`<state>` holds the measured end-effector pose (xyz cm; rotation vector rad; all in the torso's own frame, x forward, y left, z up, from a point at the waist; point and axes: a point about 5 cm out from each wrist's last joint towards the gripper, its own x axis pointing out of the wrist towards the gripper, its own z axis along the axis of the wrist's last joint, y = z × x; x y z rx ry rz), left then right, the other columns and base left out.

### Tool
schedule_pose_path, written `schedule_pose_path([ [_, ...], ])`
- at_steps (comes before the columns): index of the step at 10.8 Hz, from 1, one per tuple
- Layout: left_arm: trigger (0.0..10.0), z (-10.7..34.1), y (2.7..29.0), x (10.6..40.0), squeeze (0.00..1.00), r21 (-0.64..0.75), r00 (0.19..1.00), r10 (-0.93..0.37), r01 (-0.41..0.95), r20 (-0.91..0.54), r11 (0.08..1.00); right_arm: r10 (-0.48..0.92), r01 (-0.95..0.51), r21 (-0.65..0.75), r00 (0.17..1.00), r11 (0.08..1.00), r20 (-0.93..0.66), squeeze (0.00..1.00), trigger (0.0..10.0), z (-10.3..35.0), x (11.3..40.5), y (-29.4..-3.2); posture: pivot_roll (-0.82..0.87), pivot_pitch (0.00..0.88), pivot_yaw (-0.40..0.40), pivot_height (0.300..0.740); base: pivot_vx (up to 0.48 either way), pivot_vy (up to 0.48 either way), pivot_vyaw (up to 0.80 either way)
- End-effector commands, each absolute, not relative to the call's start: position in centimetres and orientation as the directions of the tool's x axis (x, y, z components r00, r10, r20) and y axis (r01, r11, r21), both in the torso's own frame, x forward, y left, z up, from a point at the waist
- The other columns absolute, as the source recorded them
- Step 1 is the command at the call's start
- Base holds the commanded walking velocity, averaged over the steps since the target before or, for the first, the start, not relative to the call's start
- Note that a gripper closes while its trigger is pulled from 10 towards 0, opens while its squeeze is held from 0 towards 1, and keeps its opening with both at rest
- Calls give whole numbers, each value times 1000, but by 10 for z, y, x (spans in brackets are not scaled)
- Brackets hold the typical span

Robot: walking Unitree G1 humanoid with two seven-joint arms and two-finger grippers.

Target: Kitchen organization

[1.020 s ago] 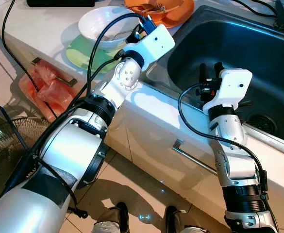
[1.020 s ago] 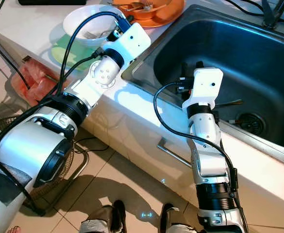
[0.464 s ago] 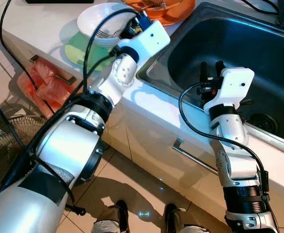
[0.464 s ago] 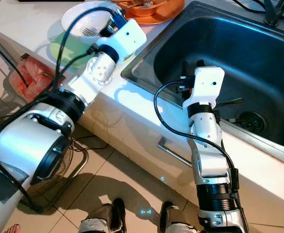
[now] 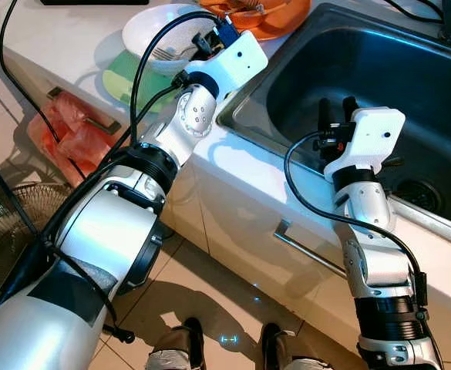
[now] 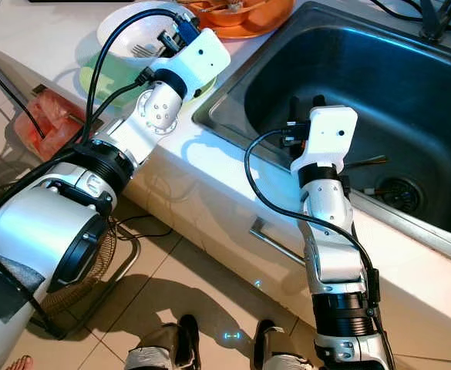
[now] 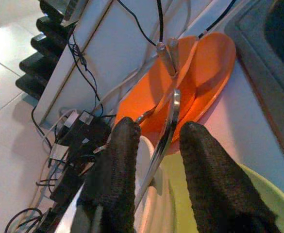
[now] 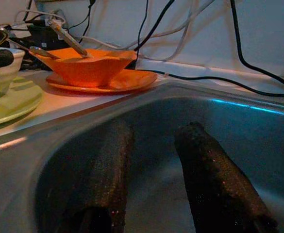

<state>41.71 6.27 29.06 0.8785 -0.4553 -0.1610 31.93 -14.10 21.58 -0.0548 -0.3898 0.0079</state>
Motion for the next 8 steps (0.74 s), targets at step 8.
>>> schedule_pose_path([
  [8, 0, 296, 58, 417, 0, 794, 889, -326, -66, 321, 604, -9, 26, -53, 956, 998, 295, 0, 10000, 194, 319, -147, -124, 255, 47, 740, 0, 0, 0],
])
